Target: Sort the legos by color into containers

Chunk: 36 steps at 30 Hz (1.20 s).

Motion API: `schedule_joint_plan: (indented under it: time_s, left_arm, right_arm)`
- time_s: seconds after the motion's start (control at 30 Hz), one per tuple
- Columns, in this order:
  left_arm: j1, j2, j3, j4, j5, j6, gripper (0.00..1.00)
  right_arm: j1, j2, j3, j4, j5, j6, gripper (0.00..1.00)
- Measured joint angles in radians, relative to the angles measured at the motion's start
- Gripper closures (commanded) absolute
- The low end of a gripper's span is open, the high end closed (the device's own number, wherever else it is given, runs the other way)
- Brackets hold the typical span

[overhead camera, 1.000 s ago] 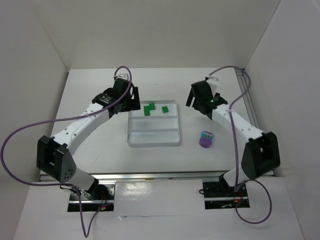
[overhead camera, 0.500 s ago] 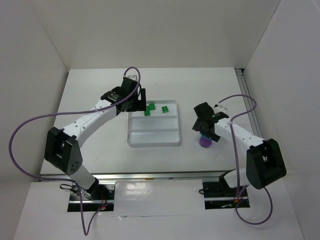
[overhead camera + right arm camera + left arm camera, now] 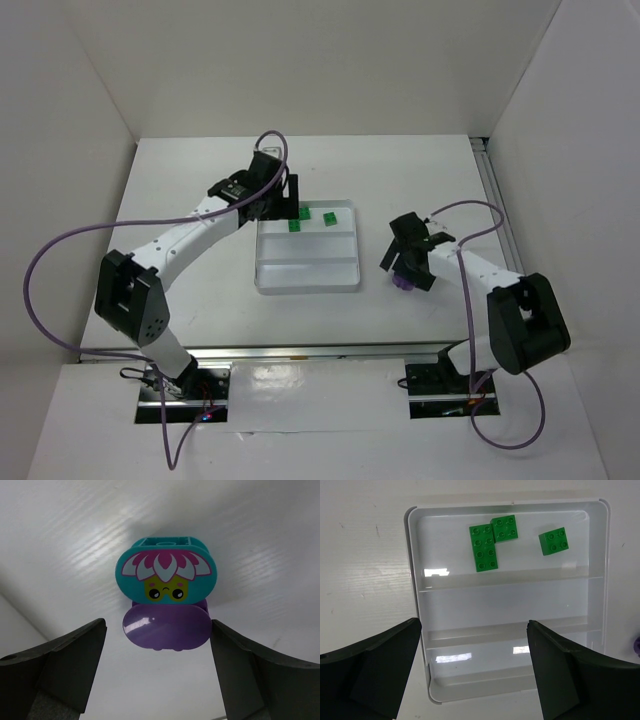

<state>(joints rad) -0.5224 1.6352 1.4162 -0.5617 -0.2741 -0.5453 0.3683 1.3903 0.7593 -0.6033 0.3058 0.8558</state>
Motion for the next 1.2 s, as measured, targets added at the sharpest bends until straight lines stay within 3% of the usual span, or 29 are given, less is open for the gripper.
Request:
schedule_joint_plan:
  time_s: [0.3, 0.5, 0.77, 1.13, 1.2]
  left_arm:
    - [-0.011, 0.0, 0.006, 0.0, -0.001, 0.0, 0.0]
    - [-0.012, 0.0, 0.006, -0.008, -0.002, 0.0, 0.0]
    - [-0.016, 0.0, 0.006, -0.012, -0.008, 0.0, 0.0]
    - [-0.034, 0.0, 0.007, -0.015, -0.014, -0.001, 0.0]
    - [-0.034, 0.0, 0.007, -0.015, -0.016, -0.001, 0.0]
  right_arm:
    - [-0.01, 0.113, 0.093, 0.19, -0.097, -0.04, 0.11]
    - [-0.119, 0.188, 0.168, 0.326, -0.246, -0.117, 0.09]
    - [-0.135, 0.192, 0.247, 0.252, -0.203, -0.226, 0.05]
    - [-0.071, 0.355, 0.388, 0.223, -0.154, -0.188, 0.05]
    - [-0.06, 0.381, 0.417, 0.219, -0.129, -0.174, 0.09]
